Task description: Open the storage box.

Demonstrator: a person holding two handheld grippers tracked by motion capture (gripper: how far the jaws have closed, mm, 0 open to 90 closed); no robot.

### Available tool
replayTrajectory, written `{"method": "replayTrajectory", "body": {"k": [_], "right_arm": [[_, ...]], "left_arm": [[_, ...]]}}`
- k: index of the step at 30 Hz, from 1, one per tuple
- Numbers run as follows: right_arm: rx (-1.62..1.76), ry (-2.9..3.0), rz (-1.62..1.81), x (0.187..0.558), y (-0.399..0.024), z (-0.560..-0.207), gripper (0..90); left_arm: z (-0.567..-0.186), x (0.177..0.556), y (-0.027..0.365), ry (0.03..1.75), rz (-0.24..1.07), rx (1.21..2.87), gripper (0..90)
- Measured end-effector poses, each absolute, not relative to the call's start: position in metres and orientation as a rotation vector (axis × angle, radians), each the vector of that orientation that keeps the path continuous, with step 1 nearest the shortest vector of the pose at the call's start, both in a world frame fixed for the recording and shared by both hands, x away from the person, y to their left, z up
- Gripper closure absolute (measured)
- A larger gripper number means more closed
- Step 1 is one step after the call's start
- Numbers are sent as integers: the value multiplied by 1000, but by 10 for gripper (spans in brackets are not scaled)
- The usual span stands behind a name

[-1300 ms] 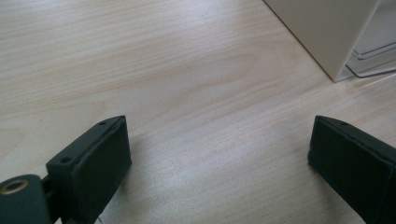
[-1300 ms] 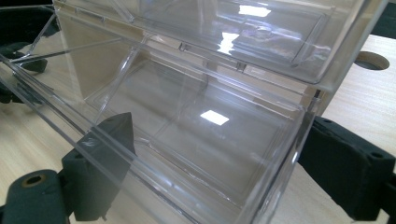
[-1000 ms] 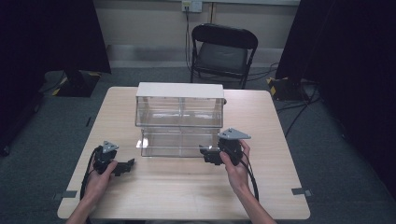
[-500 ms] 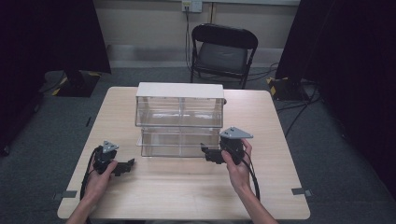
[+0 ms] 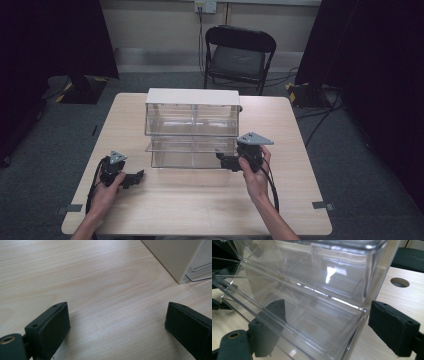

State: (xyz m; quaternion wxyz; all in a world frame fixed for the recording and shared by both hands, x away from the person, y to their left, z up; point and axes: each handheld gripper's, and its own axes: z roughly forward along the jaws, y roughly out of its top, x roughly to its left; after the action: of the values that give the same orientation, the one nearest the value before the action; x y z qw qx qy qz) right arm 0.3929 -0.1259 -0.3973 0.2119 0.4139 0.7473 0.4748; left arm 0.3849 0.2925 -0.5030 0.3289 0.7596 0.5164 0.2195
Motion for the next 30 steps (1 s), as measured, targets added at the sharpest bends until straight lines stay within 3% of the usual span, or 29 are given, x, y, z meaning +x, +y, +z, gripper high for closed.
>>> {"method": "replayTrajectory", "body": {"k": [30], "right_arm": [[1150, 2033, 1433, 402, -126, -382, 107]], "left_arm": [[-503, 385, 292, 1351, 574, 1988, 53]]}}
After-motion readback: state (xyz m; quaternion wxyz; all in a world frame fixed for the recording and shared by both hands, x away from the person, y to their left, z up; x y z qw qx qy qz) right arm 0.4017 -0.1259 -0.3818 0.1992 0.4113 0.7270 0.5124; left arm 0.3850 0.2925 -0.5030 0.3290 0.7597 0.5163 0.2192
